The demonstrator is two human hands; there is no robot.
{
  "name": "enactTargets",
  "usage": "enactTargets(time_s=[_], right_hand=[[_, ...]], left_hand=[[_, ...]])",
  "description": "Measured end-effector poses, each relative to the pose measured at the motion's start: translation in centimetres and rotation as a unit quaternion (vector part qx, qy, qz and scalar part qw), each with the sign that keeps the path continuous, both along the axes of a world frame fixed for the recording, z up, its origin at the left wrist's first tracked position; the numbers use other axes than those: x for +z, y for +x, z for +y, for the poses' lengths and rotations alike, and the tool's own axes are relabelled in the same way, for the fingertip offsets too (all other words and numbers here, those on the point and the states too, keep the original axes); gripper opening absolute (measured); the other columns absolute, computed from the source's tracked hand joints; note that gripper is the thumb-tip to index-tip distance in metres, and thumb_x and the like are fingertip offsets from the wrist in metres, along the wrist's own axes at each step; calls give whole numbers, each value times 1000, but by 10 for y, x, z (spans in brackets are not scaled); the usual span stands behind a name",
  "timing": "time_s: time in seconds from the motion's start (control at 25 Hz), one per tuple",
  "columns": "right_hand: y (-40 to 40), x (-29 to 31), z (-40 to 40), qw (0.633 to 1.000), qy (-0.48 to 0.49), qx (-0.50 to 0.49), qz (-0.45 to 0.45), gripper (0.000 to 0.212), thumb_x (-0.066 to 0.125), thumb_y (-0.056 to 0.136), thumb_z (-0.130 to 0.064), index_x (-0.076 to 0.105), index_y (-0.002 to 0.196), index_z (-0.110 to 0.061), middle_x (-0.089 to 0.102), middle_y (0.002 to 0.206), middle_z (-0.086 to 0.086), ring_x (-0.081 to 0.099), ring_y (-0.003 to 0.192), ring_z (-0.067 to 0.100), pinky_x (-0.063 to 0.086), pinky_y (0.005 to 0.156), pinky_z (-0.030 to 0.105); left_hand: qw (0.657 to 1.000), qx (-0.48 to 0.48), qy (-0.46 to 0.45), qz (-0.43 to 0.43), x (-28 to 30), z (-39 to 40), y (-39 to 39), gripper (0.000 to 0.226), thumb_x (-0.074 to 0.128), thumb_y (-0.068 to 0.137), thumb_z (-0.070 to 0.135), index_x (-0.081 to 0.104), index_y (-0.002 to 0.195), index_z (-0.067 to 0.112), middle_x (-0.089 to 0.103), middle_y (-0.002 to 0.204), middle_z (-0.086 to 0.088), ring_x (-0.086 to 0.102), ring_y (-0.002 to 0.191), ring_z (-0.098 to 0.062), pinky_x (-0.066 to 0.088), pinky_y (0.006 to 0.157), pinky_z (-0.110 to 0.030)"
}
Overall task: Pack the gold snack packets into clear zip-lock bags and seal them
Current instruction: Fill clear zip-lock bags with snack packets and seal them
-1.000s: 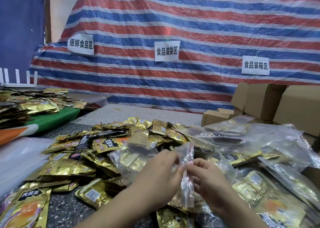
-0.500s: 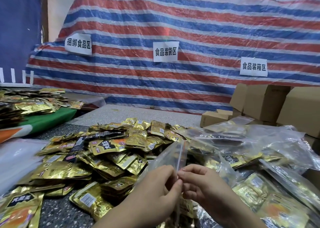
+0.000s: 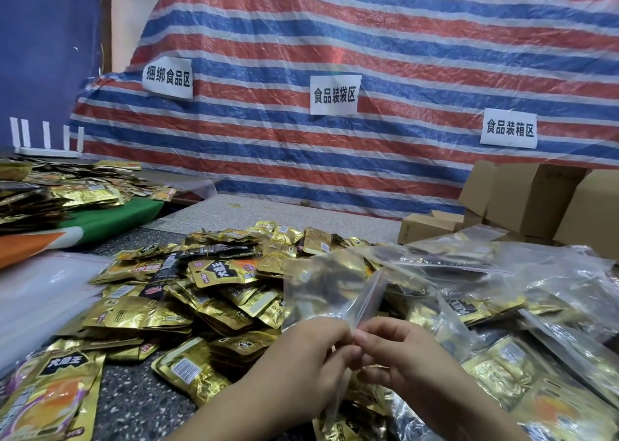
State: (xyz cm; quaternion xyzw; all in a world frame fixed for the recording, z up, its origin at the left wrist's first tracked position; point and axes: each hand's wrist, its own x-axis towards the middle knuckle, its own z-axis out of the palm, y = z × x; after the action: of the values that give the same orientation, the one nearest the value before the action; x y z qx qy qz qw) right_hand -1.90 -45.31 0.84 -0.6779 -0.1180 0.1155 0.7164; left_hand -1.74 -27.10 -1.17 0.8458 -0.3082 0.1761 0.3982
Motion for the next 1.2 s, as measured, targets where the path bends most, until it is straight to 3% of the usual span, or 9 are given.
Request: enactTargets(time_s=[0.08, 0.2, 0.4, 0.64, 0.76, 0.84, 0.92, 1.04, 1.2], right_hand=[[0, 0, 0, 1000, 13, 5, -3, 16, 79, 69, -22, 77, 76, -7, 68, 77, 13, 65, 68, 16, 54, 58, 24], [1, -2, 0, 1000, 23, 7, -17, 16, 78, 69, -24, 77, 74, -9, 67, 76, 11, 64, 67, 14, 53, 58, 23], [1, -2, 3, 999, 32, 15, -36, 13, 75, 74, -27, 74, 74, -14, 62, 73, 6, 59, 66, 11, 51, 60, 23], [0, -1, 2, 998, 53, 36, -24, 12, 72, 80, -21, 69, 81, -9, 57, 76, 7, 54, 64, 12, 47, 58, 21], [-3, 3, 1, 995, 76, 53, -23, 14, 72, 86, -16, 65, 84, -4, 53, 75, 12, 48, 62, 15, 43, 56, 22], [-4, 6, 2, 994, 90, 48, -26, 16, 72, 87, -15, 62, 80, -4, 51, 71, 14, 47, 57, 16, 40, 52, 22], [-4, 8, 4, 997, 59, -2, -46, 20, 67, 88, -10, 60, 69, -9, 49, 64, 12, 46, 52, 16, 36, 48, 22], [-1, 8, 3, 985, -71, -127, -98, 37, 56, 91, -3, 55, 56, -16, 48, 53, 9, 42, 45, 14, 34, 44, 21], [1, 8, -5, 949, -175, -231, -125, 36, 58, 85, -9, 50, 50, -17, 48, 48, 3, 42, 45, 16, 36, 49, 25]], left_hand=[[1000, -10, -8, 3, 1, 0, 0, 15, 51, 92, 39, 58, 89, 26, 57, 76, 14, 52, 71, 0, 44, 64, -26], [999, -32, -29, 24, 3, 0, 0, 16, 52, 97, 34, 59, 83, 30, 59, 75, 12, 54, 69, -3, 46, 65, -31], [997, -33, -38, 54, 7, -1, -3, 27, 46, 97, 37, 63, 88, 19, 65, 80, 2, 59, 73, -9, 51, 70, -40], [982, -59, -102, 145, 13, -2, -8, 23, 48, 95, 39, 61, 78, 29, 58, 66, 11, 57, 66, -9, 57, 68, -50], [969, -88, -145, 181, 16, -3, -10, 26, 49, 98, 33, 64, 77, 30, 65, 69, 8, 63, 66, -9, 58, 63, -37], [973, -72, -151, 157, 19, -2, -9, 28, 49, 95, 33, 65, 76, 21, 65, 65, 5, 62, 62, -10, 52, 62, -29], [979, -38, -156, 128, 19, -2, -7, 31, 49, 99, 25, 64, 75, 13, 63, 60, 2, 61, 57, -11, 49, 60, -25], [979, 35, -177, 97, 18, -1, -5, 29, 49, 100, 18, 63, 76, 10, 65, 61, -5, 62, 54, -12, 47, 51, -20], [963, 123, -227, 73, 17, 7, 1, 29, 49, 99, 24, 60, 75, 10, 68, 63, -6, 63, 51, -8, 47, 47, -31]])
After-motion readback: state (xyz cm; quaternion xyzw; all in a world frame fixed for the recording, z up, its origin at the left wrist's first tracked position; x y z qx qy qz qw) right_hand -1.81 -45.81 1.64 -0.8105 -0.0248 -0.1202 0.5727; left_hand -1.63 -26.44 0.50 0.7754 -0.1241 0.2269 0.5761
